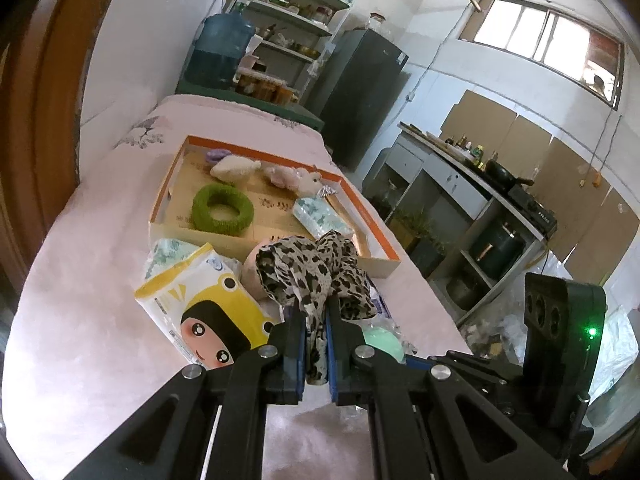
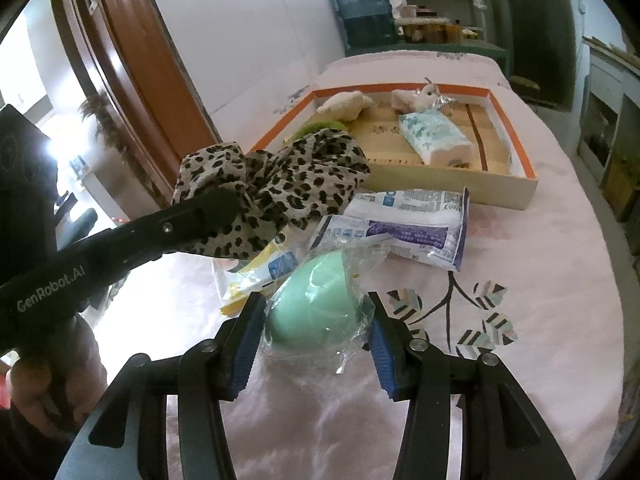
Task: Organize soft objects
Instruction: 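Lift the scrunchie and green soap bag and carry both over the box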
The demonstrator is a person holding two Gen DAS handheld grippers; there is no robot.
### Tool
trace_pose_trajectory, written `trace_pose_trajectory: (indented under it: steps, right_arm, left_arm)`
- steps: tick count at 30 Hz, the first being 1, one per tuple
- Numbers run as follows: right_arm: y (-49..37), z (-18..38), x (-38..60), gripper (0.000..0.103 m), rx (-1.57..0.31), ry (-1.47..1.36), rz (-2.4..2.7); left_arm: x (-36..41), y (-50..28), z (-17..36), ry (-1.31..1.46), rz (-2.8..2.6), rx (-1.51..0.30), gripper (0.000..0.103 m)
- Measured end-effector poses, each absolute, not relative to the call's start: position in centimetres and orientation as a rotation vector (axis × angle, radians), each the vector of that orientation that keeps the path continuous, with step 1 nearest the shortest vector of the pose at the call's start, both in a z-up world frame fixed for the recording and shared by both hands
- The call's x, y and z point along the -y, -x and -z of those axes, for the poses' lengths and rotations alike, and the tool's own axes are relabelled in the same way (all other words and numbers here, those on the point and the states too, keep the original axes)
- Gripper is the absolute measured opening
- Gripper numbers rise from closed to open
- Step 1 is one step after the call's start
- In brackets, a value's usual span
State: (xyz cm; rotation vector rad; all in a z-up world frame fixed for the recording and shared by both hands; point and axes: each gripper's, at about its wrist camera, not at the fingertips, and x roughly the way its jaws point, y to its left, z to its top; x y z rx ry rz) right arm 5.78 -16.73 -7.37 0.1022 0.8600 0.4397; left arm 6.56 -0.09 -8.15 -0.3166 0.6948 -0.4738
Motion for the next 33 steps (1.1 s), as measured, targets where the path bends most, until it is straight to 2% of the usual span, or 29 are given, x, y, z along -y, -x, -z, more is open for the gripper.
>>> trace_pose_trajectory:
  steps: [33]
  right_arm:
    - [-7.5, 1.9, 19.7, 0.051, -0.732, -0.083, -0.379]
  left_arm:
    - [0.4, -9.3, 3.8, 0.311, 0.460, -0.600, 0.008]
